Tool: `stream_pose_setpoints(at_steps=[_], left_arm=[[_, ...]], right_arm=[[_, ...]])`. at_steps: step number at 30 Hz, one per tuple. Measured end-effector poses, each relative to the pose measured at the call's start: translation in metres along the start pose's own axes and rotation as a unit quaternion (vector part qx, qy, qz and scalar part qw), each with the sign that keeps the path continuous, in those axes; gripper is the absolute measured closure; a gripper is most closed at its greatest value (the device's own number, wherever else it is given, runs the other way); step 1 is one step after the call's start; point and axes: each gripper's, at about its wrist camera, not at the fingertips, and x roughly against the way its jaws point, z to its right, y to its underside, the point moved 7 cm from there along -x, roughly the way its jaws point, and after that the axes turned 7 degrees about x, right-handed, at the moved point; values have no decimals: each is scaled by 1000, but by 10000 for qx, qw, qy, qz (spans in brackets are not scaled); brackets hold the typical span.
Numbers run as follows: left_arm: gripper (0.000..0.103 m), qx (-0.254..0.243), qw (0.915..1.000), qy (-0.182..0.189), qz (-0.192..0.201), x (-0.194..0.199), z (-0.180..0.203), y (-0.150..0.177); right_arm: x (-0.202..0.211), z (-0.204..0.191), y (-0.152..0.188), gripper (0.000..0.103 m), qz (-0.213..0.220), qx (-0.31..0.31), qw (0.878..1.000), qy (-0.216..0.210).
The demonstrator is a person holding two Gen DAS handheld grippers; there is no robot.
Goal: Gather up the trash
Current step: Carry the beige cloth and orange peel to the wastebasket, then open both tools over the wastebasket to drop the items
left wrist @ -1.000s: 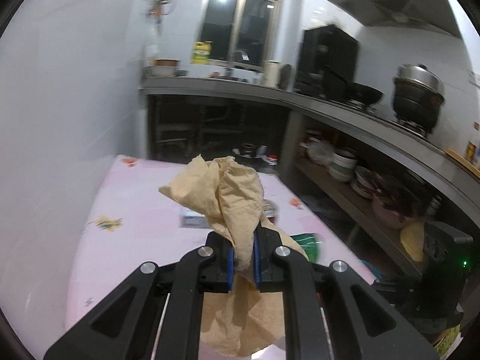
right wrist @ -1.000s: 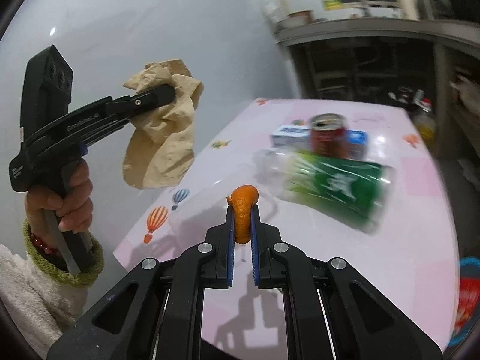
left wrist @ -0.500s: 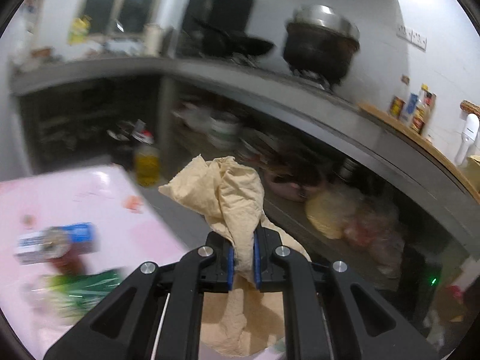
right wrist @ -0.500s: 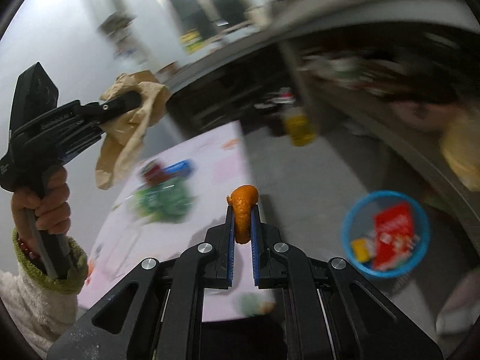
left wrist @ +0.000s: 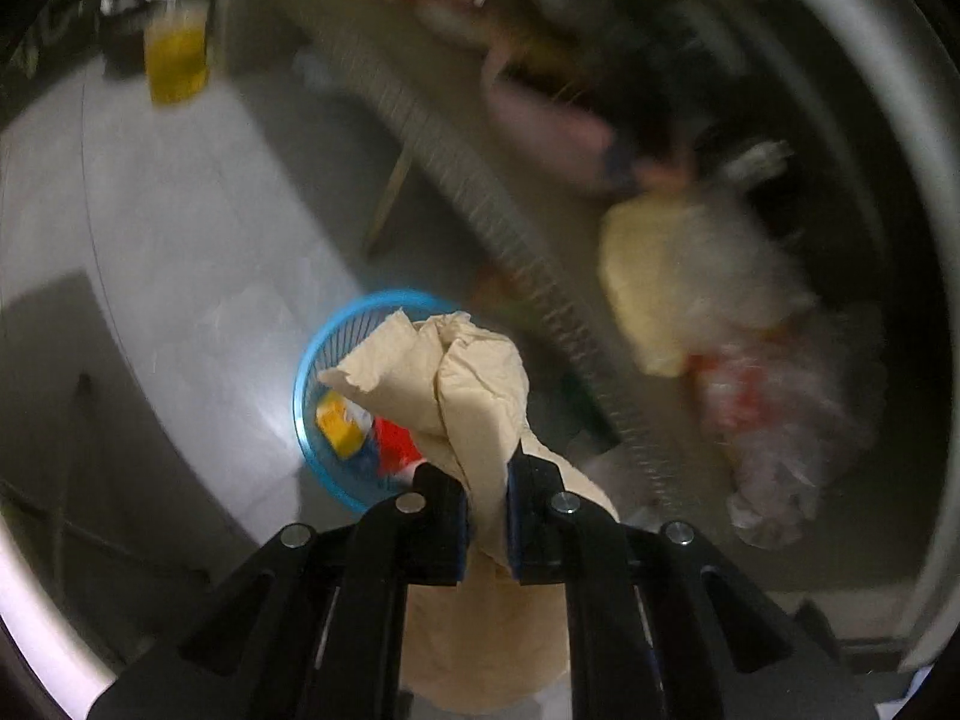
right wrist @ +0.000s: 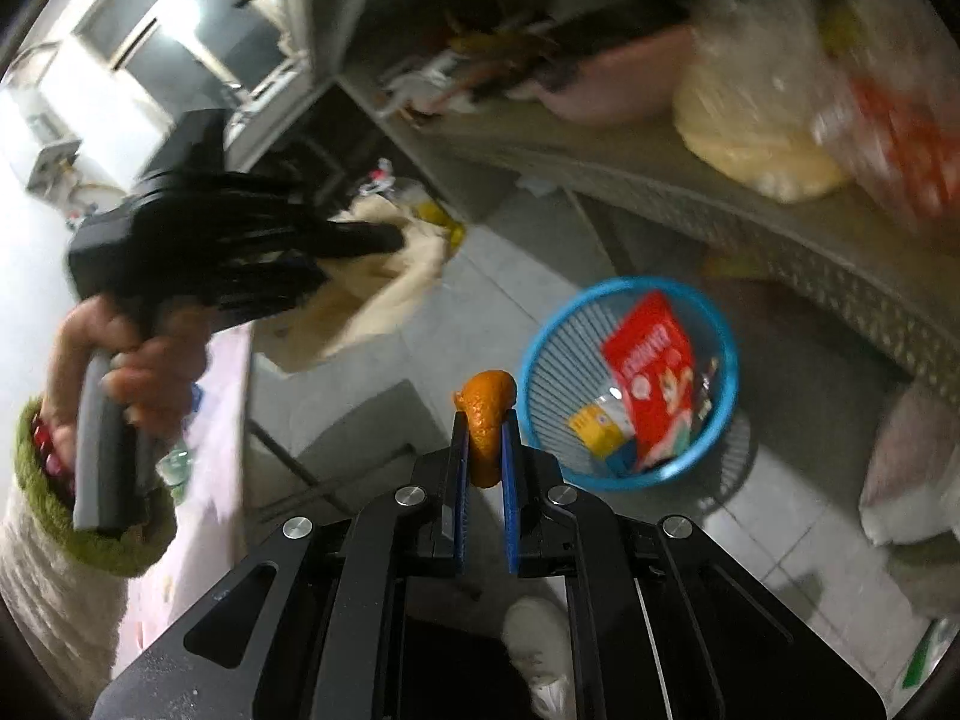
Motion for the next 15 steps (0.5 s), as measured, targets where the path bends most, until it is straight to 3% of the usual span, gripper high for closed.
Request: stream_pose_setpoints(at_steps=[7, 10, 12, 15], left_arm=[[92, 445, 9933, -713, -799, -101, -28, -14], [81, 579, 9894, -874, -1007, -127, -38, -18], [67, 672, 9887, -866, -1023, -136, -42, -21], [61, 701, 9882, -904, -1021, -139, -44, -19]], right_arm=[[-24, 37, 11, 95, -280, -423, 9985, 206], [-28, 47, 16, 95, -358, -551, 9975, 254], [-29, 50, 19, 95, -414, -566, 9971, 302], [-31, 54, 23, 95, -474, -599, 9965, 343]])
